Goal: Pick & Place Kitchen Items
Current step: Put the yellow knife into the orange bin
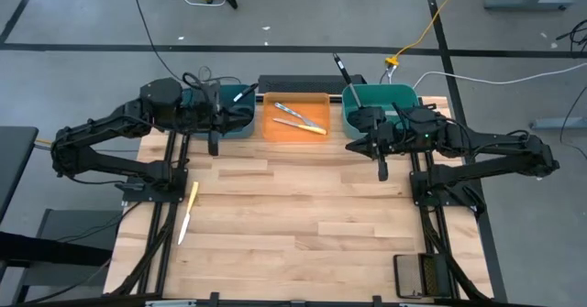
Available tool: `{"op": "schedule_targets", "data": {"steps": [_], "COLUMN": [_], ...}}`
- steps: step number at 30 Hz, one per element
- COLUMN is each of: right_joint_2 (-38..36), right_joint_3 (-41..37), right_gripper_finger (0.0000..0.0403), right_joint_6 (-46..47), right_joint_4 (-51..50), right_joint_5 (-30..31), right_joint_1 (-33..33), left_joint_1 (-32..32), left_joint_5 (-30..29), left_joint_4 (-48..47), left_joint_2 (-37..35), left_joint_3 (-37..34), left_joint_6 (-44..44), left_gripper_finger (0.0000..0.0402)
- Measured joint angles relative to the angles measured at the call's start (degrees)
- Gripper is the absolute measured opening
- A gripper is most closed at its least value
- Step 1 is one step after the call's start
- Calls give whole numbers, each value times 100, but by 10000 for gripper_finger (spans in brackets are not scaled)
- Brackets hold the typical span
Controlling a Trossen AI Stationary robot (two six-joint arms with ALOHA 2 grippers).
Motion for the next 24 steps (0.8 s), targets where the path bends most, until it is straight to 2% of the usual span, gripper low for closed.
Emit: {"op": "schedule_targets", "data": {"steps": [5, 24], "right_joint_2": [0, 0], "right_joint_3": [0, 0], "right_gripper_finger": [4, 7], "right_joint_6": [0, 19], "right_joint_4": [-54, -56], "right_joint_5": [7, 8], "right_joint_1": [0, -1], "left_joint_1": [-2, -2], "left_joint_5": [278, 286], "left_joint_4": [-558, -2413], "left_joint_2": [0, 0], "left_joint_3": [0, -2], "left_joint_6": [-98, -455], "left_gripper_finger": [18, 18]}}
